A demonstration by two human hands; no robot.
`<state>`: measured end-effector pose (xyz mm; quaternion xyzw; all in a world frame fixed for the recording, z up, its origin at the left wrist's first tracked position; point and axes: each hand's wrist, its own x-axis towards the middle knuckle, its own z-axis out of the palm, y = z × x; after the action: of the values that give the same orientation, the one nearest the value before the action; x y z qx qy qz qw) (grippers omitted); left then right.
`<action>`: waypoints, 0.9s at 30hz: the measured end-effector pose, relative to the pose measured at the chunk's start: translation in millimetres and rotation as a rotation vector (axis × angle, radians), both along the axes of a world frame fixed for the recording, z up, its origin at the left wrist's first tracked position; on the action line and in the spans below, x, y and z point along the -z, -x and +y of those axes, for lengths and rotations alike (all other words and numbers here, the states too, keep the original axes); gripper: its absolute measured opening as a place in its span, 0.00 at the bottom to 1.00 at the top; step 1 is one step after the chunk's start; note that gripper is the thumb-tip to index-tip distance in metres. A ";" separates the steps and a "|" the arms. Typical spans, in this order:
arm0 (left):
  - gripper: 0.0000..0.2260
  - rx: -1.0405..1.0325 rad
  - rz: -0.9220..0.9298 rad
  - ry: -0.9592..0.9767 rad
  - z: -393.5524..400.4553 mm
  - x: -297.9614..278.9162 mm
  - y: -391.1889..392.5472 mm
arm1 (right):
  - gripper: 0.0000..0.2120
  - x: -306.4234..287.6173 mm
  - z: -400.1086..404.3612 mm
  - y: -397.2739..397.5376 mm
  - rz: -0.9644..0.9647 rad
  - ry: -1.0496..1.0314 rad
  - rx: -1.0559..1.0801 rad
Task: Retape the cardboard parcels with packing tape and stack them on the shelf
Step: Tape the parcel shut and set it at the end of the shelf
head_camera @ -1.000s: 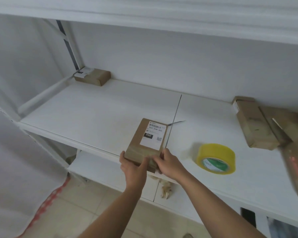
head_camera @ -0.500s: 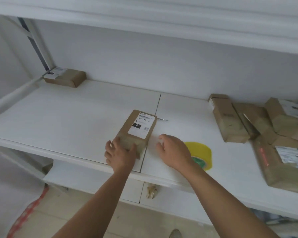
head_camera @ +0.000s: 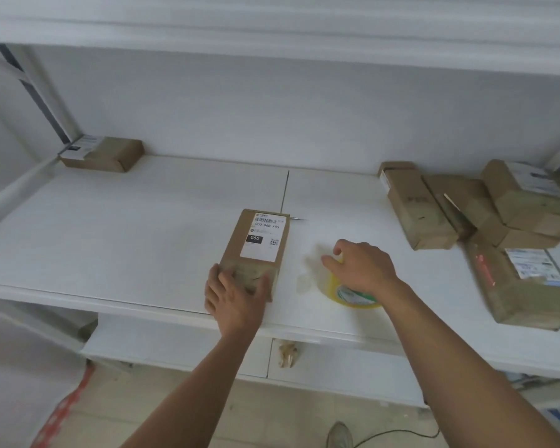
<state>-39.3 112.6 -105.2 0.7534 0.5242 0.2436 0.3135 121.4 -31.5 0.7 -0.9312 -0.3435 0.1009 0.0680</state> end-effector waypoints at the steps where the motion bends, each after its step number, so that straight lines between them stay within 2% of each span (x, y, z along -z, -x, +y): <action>1: 0.32 -0.018 -0.014 0.010 -1.4 0.0 -1.0 | 0.22 -0.4 -0.6 -0.3 0.004 -0.001 -0.005; 4: 0.28 -0.070 -0.016 0.021 0.2 -2.2 -5.7 | 0.20 -1.8 -1.7 -2.4 0.022 0.014 -0.033; 11: 0.26 -0.049 0.076 -0.154 -15.8 -5.5 -11.2 | 0.19 -7.5 -5.7 -18.6 0.145 0.073 -0.176; 14: 0.20 0.175 -0.018 -0.434 -39.1 -9.0 -23.1 | 0.19 -4.1 -8.1 -26.7 0.172 0.056 -0.254; 16: 0.19 0.422 -0.054 -0.467 -41.6 -15.3 -36.3 | 0.18 -1.5 -8.8 -29.3 0.180 0.032 -0.287; 18: 0.24 0.659 0.104 -0.294 -37.2 -28.6 -53.2 | 0.18 0.8 -12.3 -34.2 0.186 -0.015 -0.323; 21: 0.29 0.897 0.585 -0.072 -22.8 -49.9 -77.9 | 0.17 4.0 -18.6 -35.5 0.136 -0.078 -0.356; 23: 0.26 0.946 0.759 -0.019 -15.8 -58.6 -89.8 | 0.17 6.5 -21.8 -32.0 0.067 -0.110 -0.368; 27: 0.13 0.953 0.884 -0.119 -8.9 -69.2 -105.0 | 0.17 10.6 -24.6 -29.8 0.019 -0.178 -0.357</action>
<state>65.6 103.8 -36.0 0.9485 0.1977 -0.2263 0.1001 151.2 -56.1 -10.0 -0.8448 -0.5101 0.0895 0.1343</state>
